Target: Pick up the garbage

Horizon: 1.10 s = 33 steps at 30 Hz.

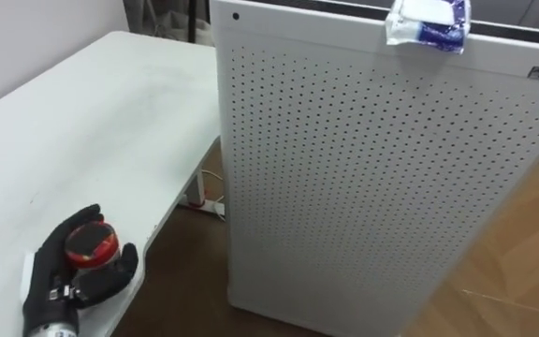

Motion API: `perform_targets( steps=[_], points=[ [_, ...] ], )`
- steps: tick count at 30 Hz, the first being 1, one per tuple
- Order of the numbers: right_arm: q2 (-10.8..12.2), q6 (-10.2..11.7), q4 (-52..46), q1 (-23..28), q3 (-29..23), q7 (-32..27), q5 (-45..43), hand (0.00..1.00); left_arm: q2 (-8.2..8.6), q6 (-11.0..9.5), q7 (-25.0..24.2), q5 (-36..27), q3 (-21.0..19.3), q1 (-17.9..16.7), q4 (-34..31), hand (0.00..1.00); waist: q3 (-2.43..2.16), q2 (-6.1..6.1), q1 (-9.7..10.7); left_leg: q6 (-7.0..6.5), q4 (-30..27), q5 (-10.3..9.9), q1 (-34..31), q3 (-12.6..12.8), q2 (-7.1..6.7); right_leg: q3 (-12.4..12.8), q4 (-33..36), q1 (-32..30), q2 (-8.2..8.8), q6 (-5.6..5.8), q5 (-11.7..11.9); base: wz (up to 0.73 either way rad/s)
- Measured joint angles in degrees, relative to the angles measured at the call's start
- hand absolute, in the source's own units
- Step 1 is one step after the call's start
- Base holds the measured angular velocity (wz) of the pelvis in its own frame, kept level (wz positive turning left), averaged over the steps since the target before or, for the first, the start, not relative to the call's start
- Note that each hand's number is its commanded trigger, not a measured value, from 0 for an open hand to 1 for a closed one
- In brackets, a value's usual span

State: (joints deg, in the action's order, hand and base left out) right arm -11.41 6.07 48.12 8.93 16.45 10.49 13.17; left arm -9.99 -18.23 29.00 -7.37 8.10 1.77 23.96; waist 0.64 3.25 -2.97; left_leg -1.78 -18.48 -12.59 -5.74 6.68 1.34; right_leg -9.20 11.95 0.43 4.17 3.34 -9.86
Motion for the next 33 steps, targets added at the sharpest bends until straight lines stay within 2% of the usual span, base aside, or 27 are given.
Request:
perform_targets(
  steps=[5, 9, 12, 16, 23, 26, 30, 33],
  points=[
    [-0.1, -0.7, 0.7, -1.0, 0.2, -1.3, 0.1, 1.0, 0.29, 0.0, 2.2, 0.1, -0.1, 1.9, 1.0, 1.0, 0.15, -0.38, 0.2, -0.02, -0.3, 0.0, -2.0, 0.7, 0.07, 0.4, 0.9, -2.5, 0.09, -0.03, 0.0, -0.07],
    [-0.1, -0.7, 4.7, -4.3, 0.3, -1.7, 0.0, 1.0, 0.28, -2.7, 3.0, 0.0, 0.3, 2.8, 3.2, 1.0, 0.44, -1.63, 1.3, -0.37, -0.6, 0.2, -3.9, 0.8, -0.1, 0.2, 0.9, -3.9, 0.37, -0.15, 0.1, 0.01],
    [-0.1, -0.7, 5.9, -5.5, 0.3, -1.7, 0.0, 1.0, 0.37, -3.7, 2.9, 0.0, 0.7, 3.9, 4.2, 1.0, 0.43, -2.24, 1.5, -0.62, -0.5, 0.5, -5.1, 1.2, -0.2, 0.4, 1.9, -6.0, 0.66, -0.15, 0.1, -0.03],
    [0.3, -0.7, 7.4, -7.6, 0.5, -1.9, 0.3, 1.0, 0.65, -6.4, 2.3, -1.7, 2.4, 5.0, 5.1, 1.0, 0.51, -2.27, 1.6, -1.01, -1.0, 0.9, -7.1, 1.6, -0.42, 0.4, 3.1, -8.6, 1.18, -0.15, 0.1, -0.05],
    [0.4, -0.7, 11.4, -13.3, 0.2, -4.2, 0.2, 1.0, 0.92, -8.4, 1.8, -3.3, 3.5, 5.6, 4.3, 1.0, 1.16, -3.14, 2.6, -2.05, -1.3, 1.7, -10.2, 2.2, -1.13, 0.7, 5.9, -13.0, 2.23, -0.07, 0.1, -0.02],
    [0.3, -0.7, 12.2, -15.1, 0.1, -4.5, 0.1, 1.0, 1.08, -9.6, 1.5, -3.3, 3.9, 5.6, 3.9, 1.0, 1.15, -3.23, 2.7, -2.41, -1.6, 2.0, -11.7, 2.8, -1.38, 0.8, 7.2, -15.0, 2.73, -0.02, 0.1, -0.07],
    [0.3, -0.6, 12.4, -17.7, 0.4, -4.5, 0.3, 1.0, 1.05, -11.1, 0.5, -3.3, 4.0, 5.0, 2.8, 1.0, 1.2, -3.18, 2.2, -2.67, -2.0, 2.0, -13.2, 4.6, -1.32, 2.8, 9.6, -18.6, 2.93, -0.01, 0.1, -0.2],
    [0.6, -0.6, 12.4, -18.6, 0.4, -5.6, 0.6, 1.0, 1.3, -11.9, -1.3, -3.4, 4.1, 5.0, 1.6, 1.0, 1.22, -3.17, 2.1, -2.84, -3.4, 2.0, -15.5, 5.1, -1.17, 2.8, 11.2, -20.9, 3.18, 0.06, 0.1, -0.09]
  ],
)
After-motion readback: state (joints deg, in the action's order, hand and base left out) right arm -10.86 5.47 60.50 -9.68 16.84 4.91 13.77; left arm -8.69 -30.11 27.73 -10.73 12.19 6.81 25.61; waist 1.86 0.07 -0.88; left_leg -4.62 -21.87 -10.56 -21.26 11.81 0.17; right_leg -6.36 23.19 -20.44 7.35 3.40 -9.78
